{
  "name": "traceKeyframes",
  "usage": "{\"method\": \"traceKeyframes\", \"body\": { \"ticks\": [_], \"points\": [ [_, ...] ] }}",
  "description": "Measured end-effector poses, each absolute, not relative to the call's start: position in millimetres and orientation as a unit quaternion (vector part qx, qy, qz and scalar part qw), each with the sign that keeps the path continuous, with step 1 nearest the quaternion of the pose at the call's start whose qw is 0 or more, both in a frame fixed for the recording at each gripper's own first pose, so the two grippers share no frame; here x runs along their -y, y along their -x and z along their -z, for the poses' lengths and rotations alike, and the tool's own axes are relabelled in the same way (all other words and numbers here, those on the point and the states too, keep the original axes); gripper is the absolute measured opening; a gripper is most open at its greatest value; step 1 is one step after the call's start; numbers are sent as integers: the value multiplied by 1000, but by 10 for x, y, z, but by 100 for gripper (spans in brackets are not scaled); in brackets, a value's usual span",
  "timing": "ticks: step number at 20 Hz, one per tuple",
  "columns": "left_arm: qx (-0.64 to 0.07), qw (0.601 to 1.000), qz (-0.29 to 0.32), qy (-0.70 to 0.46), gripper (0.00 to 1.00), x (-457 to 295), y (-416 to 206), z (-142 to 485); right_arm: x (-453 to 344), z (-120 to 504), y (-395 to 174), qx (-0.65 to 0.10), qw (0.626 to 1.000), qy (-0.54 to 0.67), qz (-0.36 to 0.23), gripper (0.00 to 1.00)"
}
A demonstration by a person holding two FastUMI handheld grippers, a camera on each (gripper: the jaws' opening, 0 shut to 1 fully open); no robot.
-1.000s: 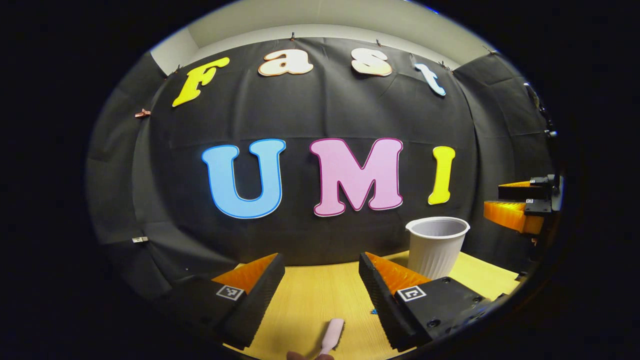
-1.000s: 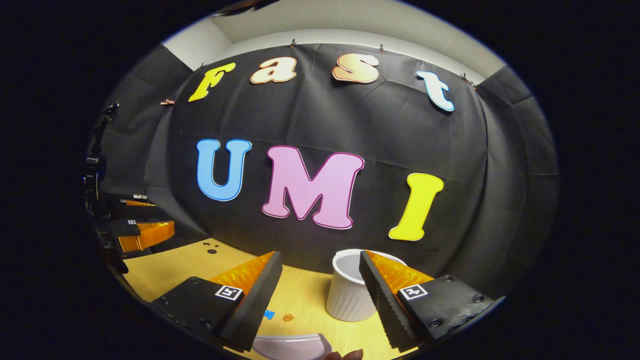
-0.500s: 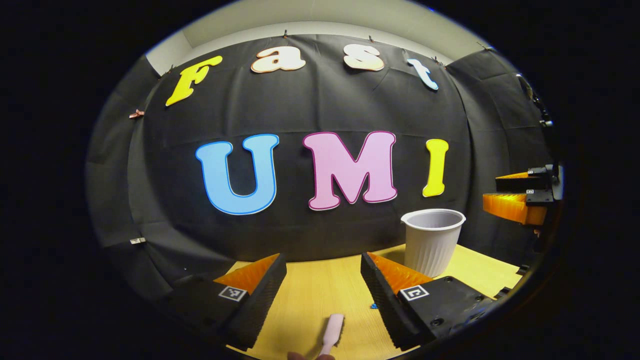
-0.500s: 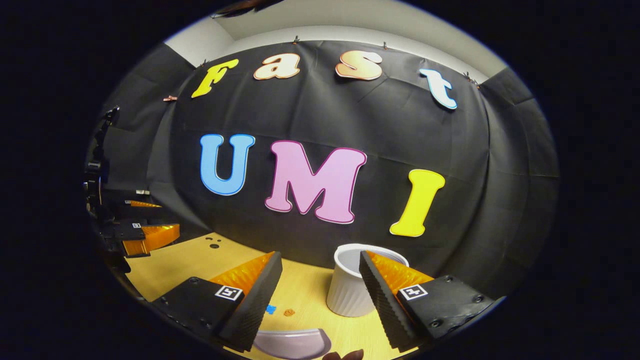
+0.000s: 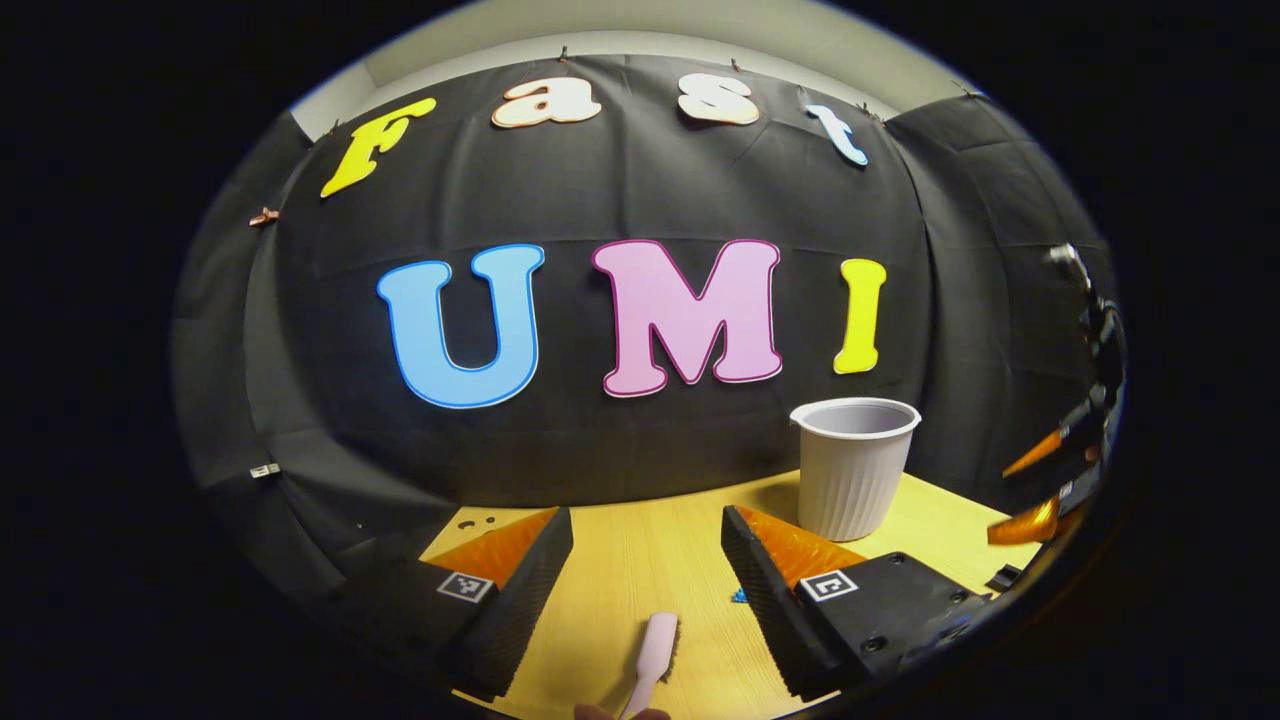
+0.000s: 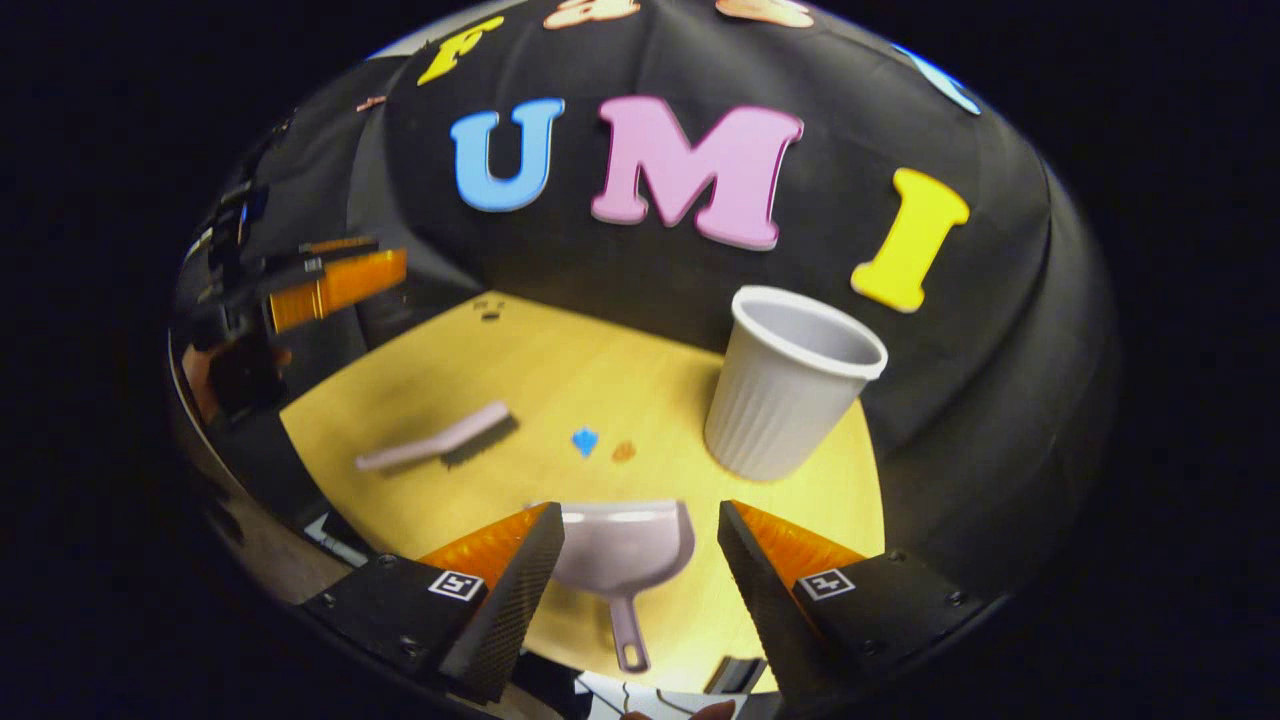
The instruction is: Pick up the small broom and dustpan from the desktop, sweep the trash into the dustpan with the broom, and then empty the trash into the garbage bin.
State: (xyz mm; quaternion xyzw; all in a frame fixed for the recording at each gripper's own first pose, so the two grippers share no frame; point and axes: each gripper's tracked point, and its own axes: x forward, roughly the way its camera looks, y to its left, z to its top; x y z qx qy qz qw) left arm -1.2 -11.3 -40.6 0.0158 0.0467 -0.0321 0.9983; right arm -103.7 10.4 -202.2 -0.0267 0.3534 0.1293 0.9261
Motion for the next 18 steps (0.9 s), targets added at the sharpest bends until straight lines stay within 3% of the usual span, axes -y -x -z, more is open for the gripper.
{"method": "traceKeyframes", "body": {
  "ticks": [6,12,18],
  "points": [
    [-57,998,25,-33,95,64,68,500,-78,3041,1391,-489,860,45,-137,96],
    [-65,997,11,-36,95,-17,99,554,-193,3685,1359,-544,825,45,-145,92],
    [-79,996,-1,-31,95,-101,129,642,-338,4042,1341,-577,799,52,-158,75]
  ]
}}
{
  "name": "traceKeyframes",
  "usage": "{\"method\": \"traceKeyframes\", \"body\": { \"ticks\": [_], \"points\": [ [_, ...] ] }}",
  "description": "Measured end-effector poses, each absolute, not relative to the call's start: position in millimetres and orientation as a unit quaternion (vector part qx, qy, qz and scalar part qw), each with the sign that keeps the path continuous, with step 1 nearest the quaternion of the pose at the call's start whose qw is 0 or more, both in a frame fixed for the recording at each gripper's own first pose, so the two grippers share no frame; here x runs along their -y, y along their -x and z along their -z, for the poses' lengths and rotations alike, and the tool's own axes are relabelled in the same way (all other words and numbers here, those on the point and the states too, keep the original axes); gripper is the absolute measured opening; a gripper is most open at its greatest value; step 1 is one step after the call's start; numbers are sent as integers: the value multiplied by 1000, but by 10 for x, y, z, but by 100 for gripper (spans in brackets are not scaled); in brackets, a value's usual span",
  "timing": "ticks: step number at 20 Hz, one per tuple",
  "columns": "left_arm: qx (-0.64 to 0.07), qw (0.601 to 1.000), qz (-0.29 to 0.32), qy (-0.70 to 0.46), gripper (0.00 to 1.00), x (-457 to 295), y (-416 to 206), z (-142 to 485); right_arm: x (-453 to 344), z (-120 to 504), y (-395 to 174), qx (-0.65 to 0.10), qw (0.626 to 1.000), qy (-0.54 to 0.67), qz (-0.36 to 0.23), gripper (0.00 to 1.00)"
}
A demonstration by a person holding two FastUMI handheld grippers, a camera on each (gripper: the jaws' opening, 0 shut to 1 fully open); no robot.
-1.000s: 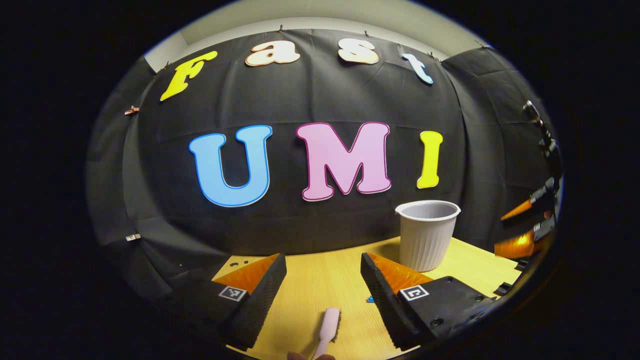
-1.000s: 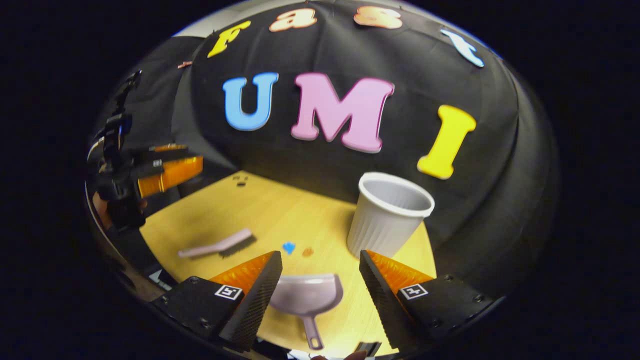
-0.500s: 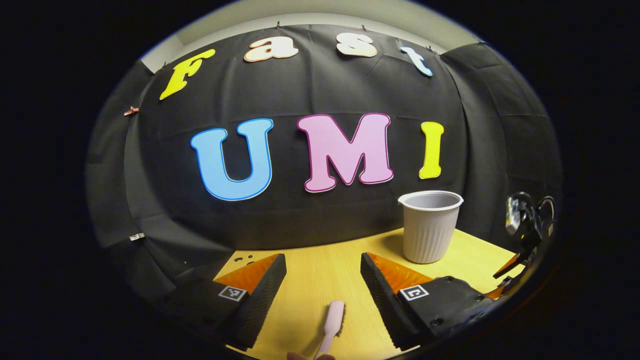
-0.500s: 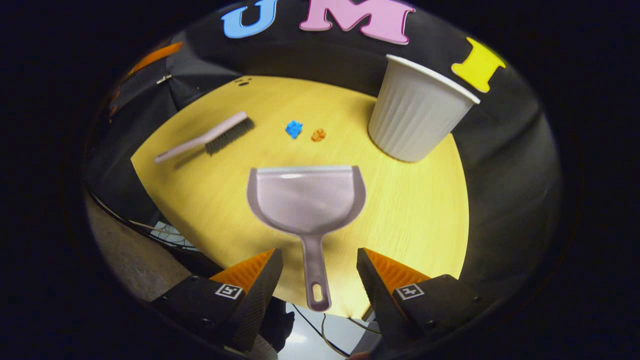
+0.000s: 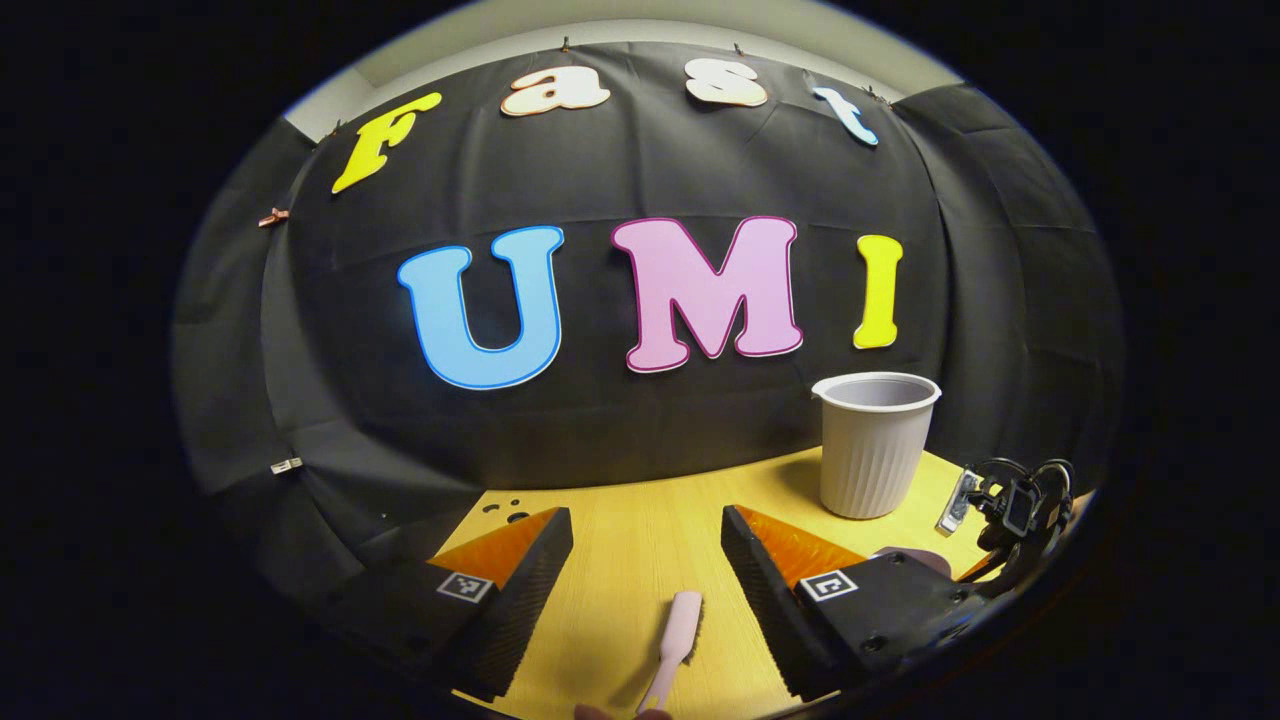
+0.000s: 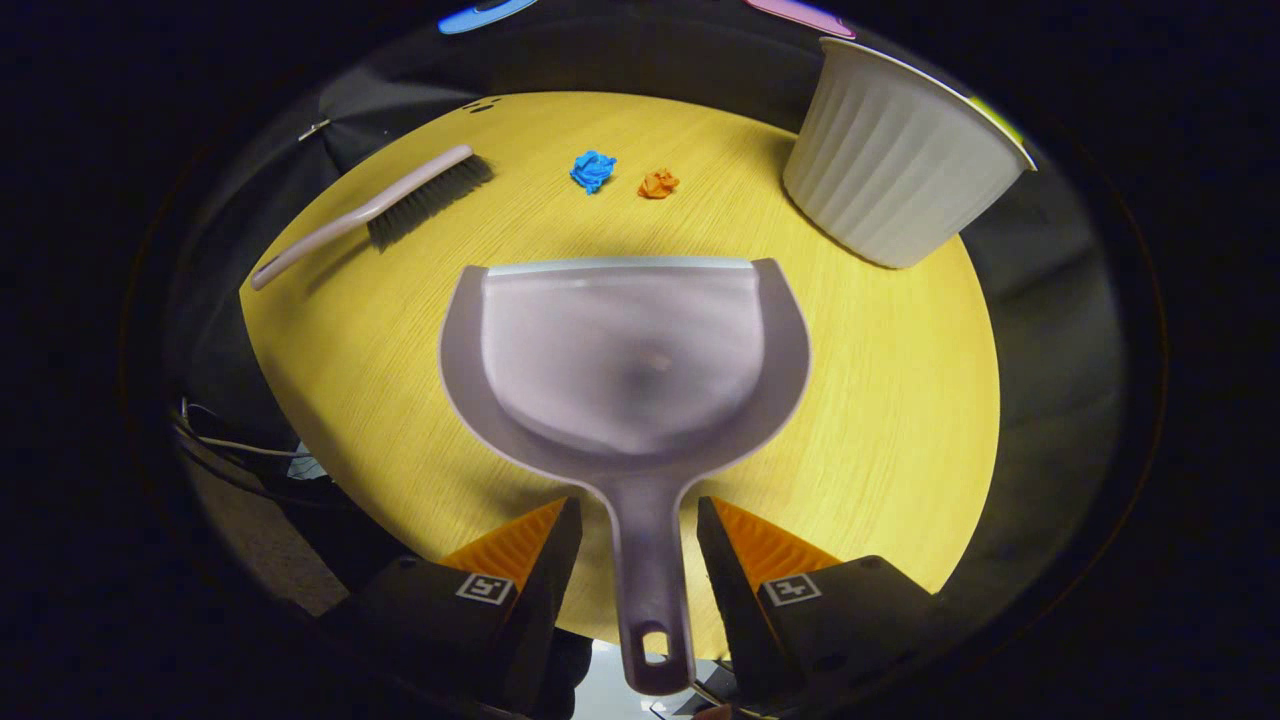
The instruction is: Pick up the small broom and dustpan from the desktop, sweep the trash into the dustpan with the broom, and then empty the trash into the garbage bin.
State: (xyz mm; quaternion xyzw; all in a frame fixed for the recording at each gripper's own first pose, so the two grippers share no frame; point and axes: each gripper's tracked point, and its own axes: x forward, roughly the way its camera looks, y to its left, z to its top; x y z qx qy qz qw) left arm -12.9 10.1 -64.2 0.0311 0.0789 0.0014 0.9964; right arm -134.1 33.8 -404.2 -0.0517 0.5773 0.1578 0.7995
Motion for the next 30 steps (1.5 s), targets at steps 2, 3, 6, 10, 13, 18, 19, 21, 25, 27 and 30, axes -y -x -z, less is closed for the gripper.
{"method": "traceKeyframes", "body": {
  "ticks": [2,3,6,10,13,18,19,21,25,27,30],
  "points": [
    [-88,996,-3,-32,96,-116,153,701,-362,4079,1294,-579,797,56,-161,75],
    [-91,995,-4,-32,96,-119,152,714,-364,4112,1252,-577,799,56,-160,66],
    [-103,994,-8,-27,96,-146,163,791,-344,4194,1223,-587,793,55,-152,46],
    [-118,993,-9,-25,96,-194,158,928,-410,4217,1215,-587,792,35,-165,39],
    [-147,989,5,-19,96,-160,144,1128,-459,4229,1202,-583,794,17,-171,38],
    [-220,975,40,-14,95,-105,187,1609,-448,4088,1226,-566,803,20,-186,36],
    [-242,969,51,-14,96,-81,215,1733,-424,4009,1229,-558,807,22,-191,31],
    [-290,954,75,-17,96,-14,263,2026,-359,3850,1241,-547,813,29,-196,36],
    [-372,923,96,-13,96,-23,307,2509,-266,3623,1267,-537,821,20,-193,36],
    [-398,912,95,-9,95,-43,275,2736,-232,3531,1293,-535,823,18,-192,41],
    [-436,895,96,-20,92,-73,229,3102,-152,3468,1301,-530,826,38,-189,41]
  ]
}}
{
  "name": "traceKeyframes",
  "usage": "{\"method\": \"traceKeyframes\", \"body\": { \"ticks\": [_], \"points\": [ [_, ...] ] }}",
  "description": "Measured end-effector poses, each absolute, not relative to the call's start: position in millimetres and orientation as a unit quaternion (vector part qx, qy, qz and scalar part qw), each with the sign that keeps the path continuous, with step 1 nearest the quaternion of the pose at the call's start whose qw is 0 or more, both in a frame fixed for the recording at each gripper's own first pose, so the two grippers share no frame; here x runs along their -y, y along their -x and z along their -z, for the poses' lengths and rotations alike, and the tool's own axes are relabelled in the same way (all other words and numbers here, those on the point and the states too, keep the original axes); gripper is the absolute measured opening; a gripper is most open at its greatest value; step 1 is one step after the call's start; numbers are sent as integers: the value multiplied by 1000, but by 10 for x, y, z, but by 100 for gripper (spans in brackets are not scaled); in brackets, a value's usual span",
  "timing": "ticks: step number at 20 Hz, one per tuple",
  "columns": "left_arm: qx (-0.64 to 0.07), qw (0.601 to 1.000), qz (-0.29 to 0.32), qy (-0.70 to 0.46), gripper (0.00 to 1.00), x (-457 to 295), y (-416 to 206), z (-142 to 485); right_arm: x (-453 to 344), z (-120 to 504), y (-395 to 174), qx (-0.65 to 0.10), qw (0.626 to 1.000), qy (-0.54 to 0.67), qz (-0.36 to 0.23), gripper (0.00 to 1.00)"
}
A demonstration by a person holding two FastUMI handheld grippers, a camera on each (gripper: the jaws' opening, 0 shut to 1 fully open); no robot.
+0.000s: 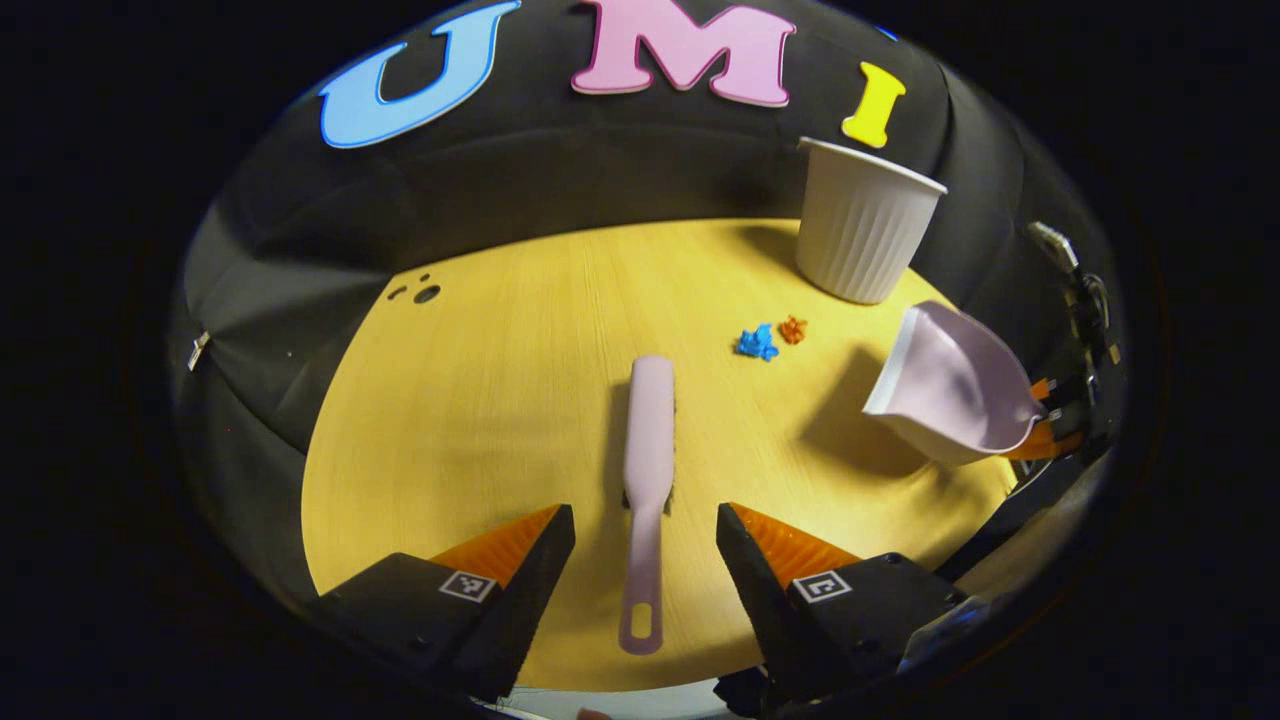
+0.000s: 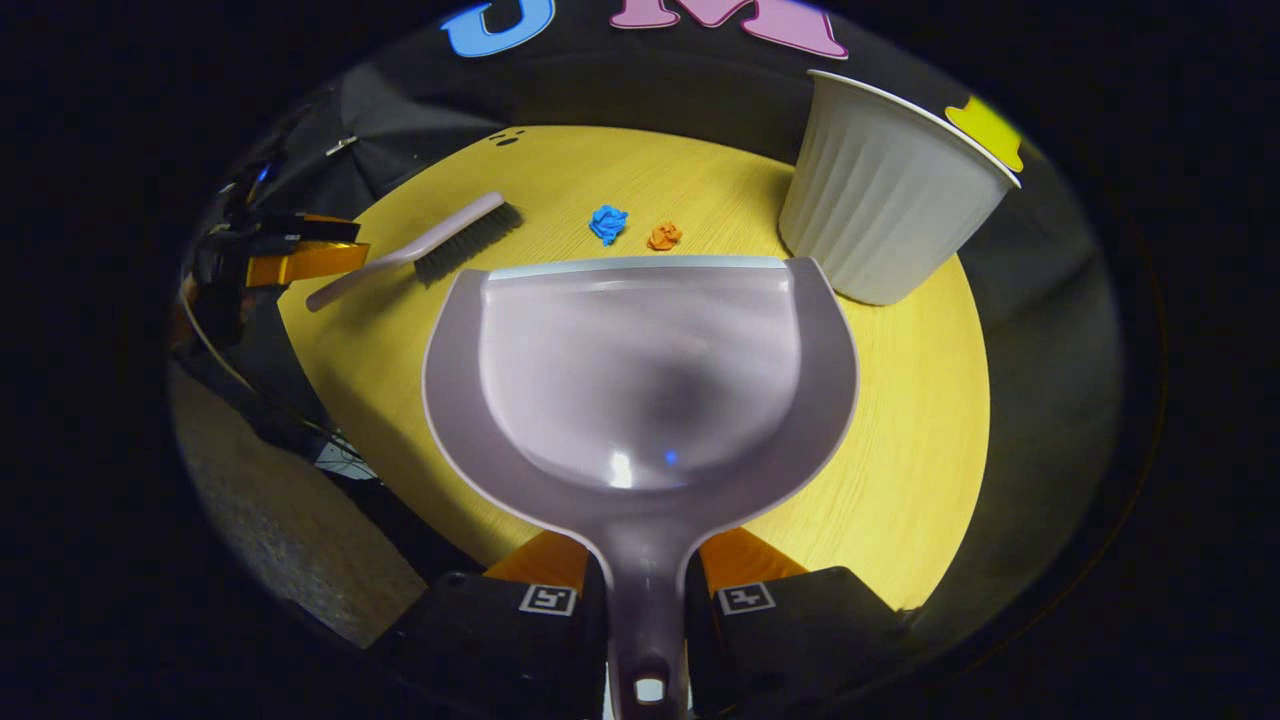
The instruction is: Pick up the small broom and dustpan from the desktop, sweep the trash into the dustpan with the broom, and then empty the trash into the garbage bin.
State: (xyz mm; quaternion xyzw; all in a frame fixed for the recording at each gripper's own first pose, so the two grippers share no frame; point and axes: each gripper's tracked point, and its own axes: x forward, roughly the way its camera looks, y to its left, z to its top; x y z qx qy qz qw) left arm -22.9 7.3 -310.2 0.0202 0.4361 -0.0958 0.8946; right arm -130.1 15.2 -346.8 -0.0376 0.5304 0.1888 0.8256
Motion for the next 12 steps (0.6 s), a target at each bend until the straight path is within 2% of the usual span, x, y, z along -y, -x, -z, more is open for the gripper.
{"method": "traceKeyframes", "body": {
  "ticks": [3,4,6,7,8,12],
  "points": [
    [-465,879,100,-31,86,-70,194,3347,-139,3418,1327,-530,826,44,-188,31],
    [-471,876,99,-34,84,-53,168,3436,-126,3416,1343,-530,825,49,-189,36],
    [-484,869,101,-38,83,-18,145,3557,-115,3433,1360,-534,822,57,-189,36],
    [-489,866,100,-40,81,-8,130,3602,-111,3435,1371,-536,821,60,-189,31],
    [-493,863,99,-41,80,-7,125,3644,-112,3442,1369,-537,820,62,-189,36],
    [-511,853,102,-34,71,68,92,3778,-120,3457,1343,-541,818,59,-187,36]
  ]
}}
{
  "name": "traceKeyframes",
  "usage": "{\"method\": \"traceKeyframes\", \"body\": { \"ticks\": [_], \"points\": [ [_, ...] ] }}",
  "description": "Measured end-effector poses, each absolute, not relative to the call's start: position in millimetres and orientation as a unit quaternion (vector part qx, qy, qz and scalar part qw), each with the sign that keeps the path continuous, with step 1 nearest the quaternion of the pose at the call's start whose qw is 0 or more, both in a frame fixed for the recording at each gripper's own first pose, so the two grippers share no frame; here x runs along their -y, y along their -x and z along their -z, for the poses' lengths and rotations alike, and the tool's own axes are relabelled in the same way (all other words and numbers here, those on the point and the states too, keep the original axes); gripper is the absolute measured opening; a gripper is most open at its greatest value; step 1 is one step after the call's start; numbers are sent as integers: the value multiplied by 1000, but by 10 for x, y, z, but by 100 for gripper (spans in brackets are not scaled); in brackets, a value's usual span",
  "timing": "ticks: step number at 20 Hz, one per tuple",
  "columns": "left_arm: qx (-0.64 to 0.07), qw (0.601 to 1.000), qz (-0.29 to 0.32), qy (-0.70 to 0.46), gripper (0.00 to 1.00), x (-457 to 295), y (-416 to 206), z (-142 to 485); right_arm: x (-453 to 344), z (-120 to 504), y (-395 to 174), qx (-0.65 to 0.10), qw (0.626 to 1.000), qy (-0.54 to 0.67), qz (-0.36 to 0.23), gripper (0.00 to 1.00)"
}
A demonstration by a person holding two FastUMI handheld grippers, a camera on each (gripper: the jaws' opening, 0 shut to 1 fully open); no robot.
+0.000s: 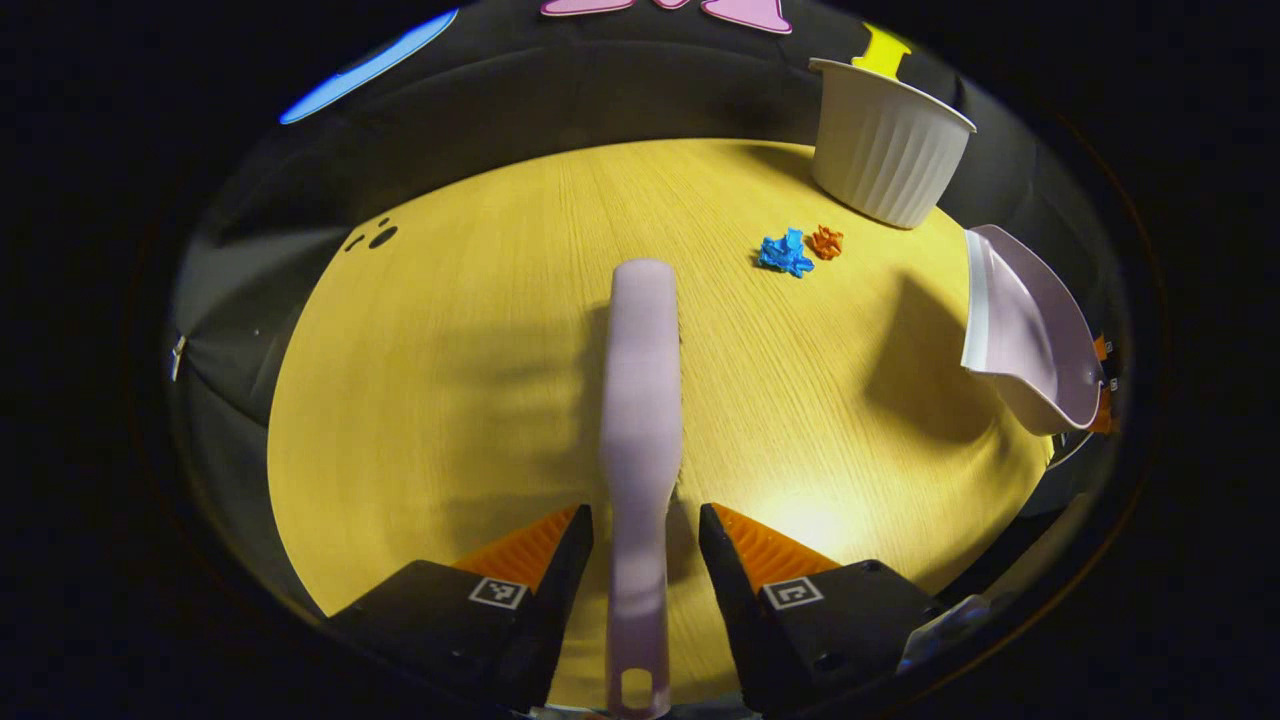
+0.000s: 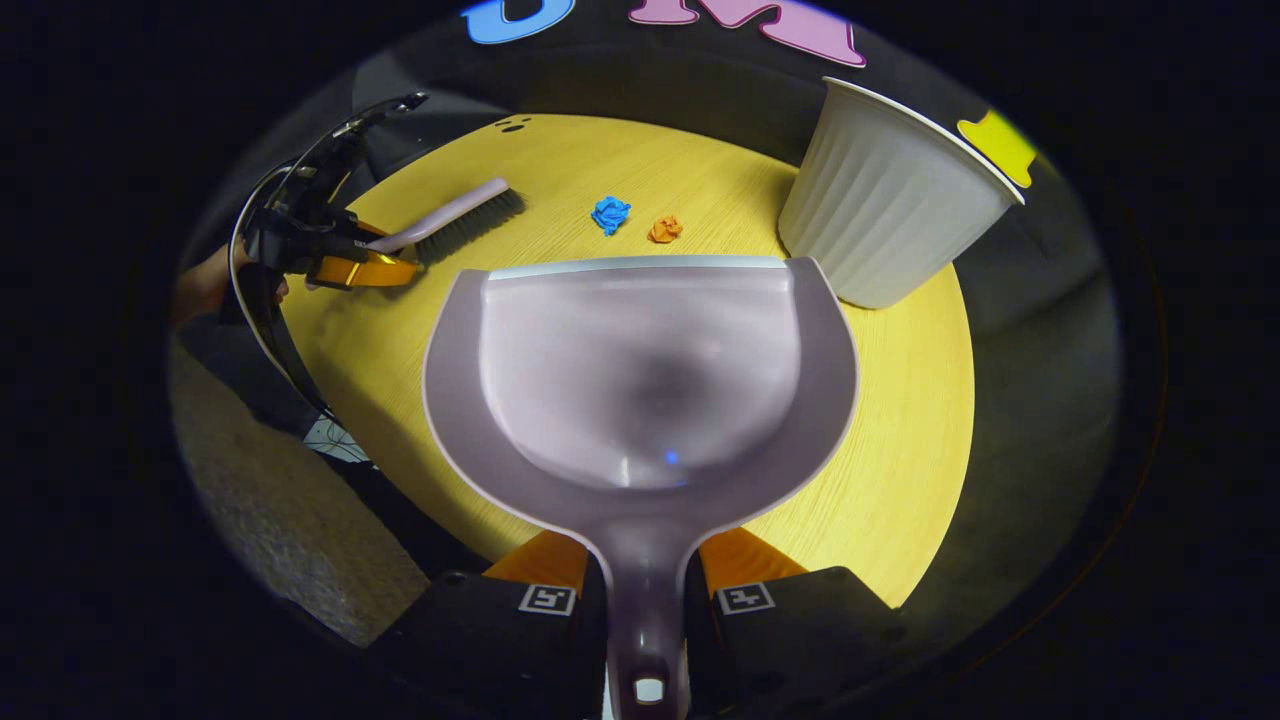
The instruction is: Pick up the small broom and dustpan from the desktop, sweep the trash into the dustpan with the broom, and then empty the trash into the garbage bin.
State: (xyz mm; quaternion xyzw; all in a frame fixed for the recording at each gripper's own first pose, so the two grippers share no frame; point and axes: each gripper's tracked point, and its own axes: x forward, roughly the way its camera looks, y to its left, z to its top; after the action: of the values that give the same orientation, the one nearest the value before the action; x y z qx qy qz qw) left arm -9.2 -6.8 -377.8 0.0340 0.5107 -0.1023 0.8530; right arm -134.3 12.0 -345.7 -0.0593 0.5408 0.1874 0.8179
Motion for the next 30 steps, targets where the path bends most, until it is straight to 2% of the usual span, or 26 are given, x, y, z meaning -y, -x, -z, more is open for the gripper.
{"method": "traceKeyframes", "body": {
  "ticks": [1,5,9,10,11,12,17,19,20,21,23,24,25,30],
  "points": [
    [-513,852,101,-35,63,69,76,3791,-122,3463,1333,-542,817,58,-186,36],
    [-520,848,94,-34,44,70,37,3850,-102,3469,1287,-544,816,57,-187,36],
    [-520,848,95,-31,29,52,-45,3844,-72,3471,1319,-566,797,59,-201,36],
    [-513,852,95,-32,29,46,-114,3799,-53,3478,1339,-581,785,65,-207,36],
    [-500,860,99,-30,30,64,-220,3735,-22,3486,1342,-594,772,73,-213,31],
    [-487,867,104,-31,27,90,-344,3656,2,3495,1328,-604,761,83,-220,36],
    [-466,875,124,-50,27,253,-900,3456,80,3576,1172,-638,728,99,-232,36],
    [-462,874,139,-57,28,381,-1068,3446,122,3634,1113,-645,720,104,-233,36],
    [-462,873,147,-60,28,461,-1135,3466,143,3667,1096,-648,717,107,-234,41],
    [-462,871,154,-66,28,528,-1195,3481,164,3696,1080,-651,713,111,-235,36],
    [-458,868,173,-85,28,659,-1323,3498,187,3749,1074,-655,708,116,-239,36],
    [-458,865,183,-92,28,737,-1353,3519,197,3768,1064,-656,705,118,-242,41],
    [-460,862,193,-95,28,816,-1388,3529,198,3784,1061,-656,704,120,-244,36],
    [-454,851,242,-109,26,1193,-1488,3544,203,3848,1018,-657,700,119,-255,36]
  ]
}}
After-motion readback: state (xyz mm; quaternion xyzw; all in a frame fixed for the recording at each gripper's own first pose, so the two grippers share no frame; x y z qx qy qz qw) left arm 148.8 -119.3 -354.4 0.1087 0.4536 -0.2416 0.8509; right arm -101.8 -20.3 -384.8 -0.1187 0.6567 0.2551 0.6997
